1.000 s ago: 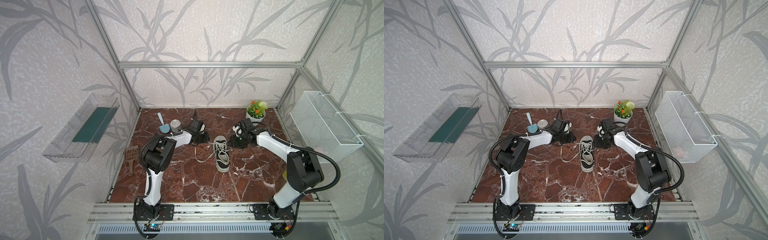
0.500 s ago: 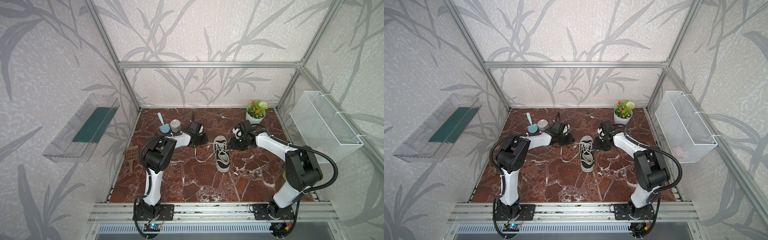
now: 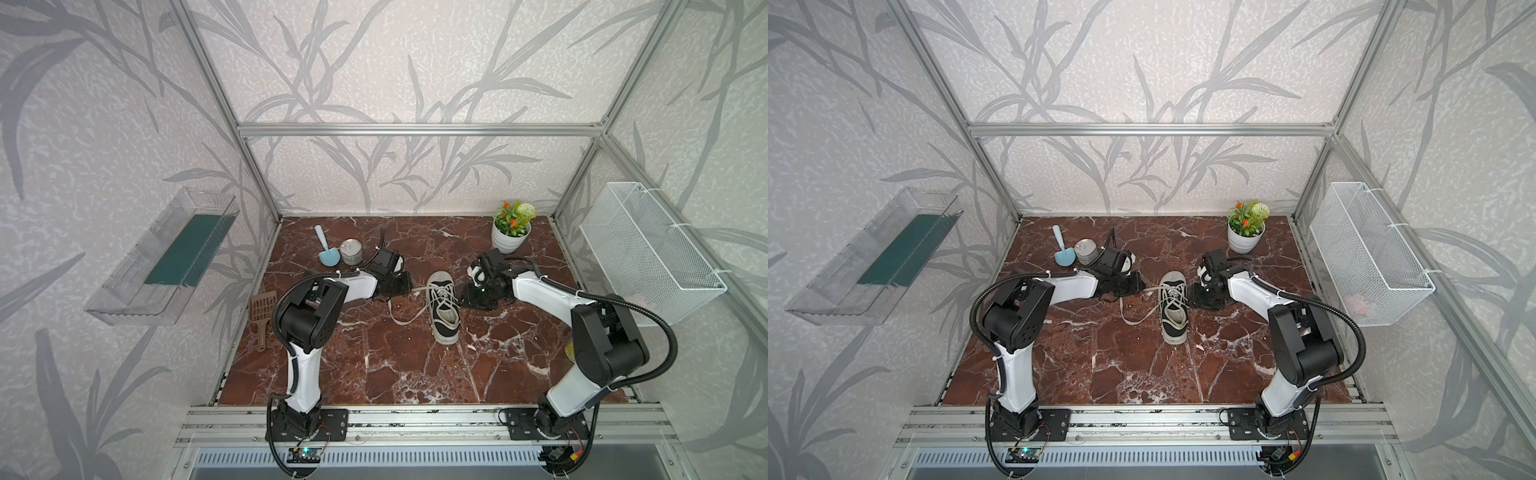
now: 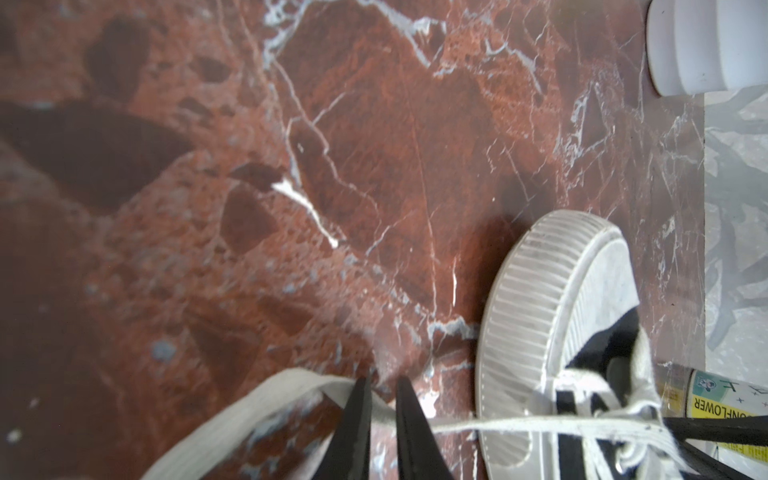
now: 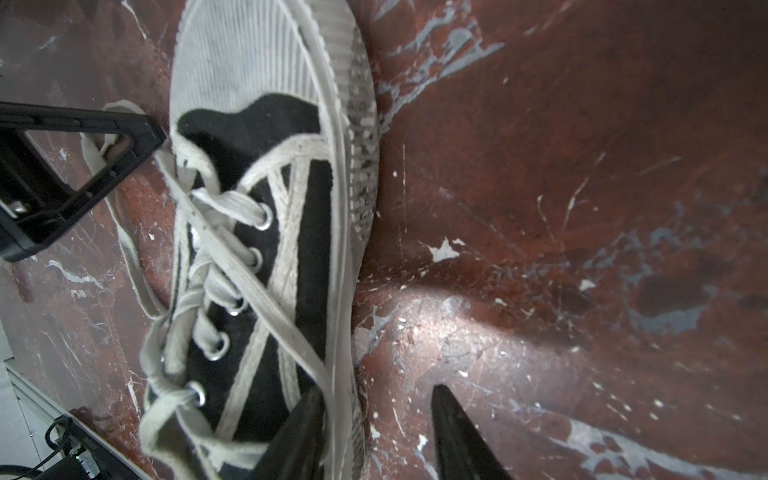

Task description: Tie the shoes

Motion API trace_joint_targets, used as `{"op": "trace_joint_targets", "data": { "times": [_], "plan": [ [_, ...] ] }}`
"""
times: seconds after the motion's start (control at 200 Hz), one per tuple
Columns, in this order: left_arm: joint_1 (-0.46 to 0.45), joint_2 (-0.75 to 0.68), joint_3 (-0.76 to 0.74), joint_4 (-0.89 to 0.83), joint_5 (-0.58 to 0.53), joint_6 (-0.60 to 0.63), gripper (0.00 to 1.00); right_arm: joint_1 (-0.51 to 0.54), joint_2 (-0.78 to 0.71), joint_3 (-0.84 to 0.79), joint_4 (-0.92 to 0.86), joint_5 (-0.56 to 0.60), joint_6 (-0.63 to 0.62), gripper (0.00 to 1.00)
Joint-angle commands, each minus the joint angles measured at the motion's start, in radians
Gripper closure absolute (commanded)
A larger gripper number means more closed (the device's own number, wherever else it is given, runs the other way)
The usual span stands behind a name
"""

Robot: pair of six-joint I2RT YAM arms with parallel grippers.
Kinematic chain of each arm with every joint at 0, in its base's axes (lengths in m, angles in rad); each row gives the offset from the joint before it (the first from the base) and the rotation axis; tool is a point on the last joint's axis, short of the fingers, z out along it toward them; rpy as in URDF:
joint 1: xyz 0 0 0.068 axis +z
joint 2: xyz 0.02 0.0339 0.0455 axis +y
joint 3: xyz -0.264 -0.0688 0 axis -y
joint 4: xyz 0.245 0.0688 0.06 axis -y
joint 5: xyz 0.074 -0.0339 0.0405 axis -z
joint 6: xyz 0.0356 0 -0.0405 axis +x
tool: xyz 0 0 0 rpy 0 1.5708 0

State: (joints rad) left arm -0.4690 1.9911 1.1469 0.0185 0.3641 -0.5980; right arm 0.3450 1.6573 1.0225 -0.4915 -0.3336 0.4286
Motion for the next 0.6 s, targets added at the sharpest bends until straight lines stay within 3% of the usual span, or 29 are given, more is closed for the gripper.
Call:
{"op": "trace_joint_targets", "data": {
  "times": [0.0, 0.385, 0.595],
  "plan": [
    [0.002, -0.023, -0.036, -0.061, -0.027, -0.008, 0.84, 0.001, -0.048, -0.017, -0.018, -0.018, 0.008, 0.56],
    [0.004, -0.080, -0.068, -0.086, -0.036, 0.005, 0.86, 0.003, -0.084, -0.004, -0.039, -0.035, -0.009, 0.51],
    [0.003, -0.131, -0.010, -0.112, -0.020, 0.005, 0.78, 0.003, -0.134, 0.001, -0.041, -0.041, 0.005, 0.46]
  ]
}}
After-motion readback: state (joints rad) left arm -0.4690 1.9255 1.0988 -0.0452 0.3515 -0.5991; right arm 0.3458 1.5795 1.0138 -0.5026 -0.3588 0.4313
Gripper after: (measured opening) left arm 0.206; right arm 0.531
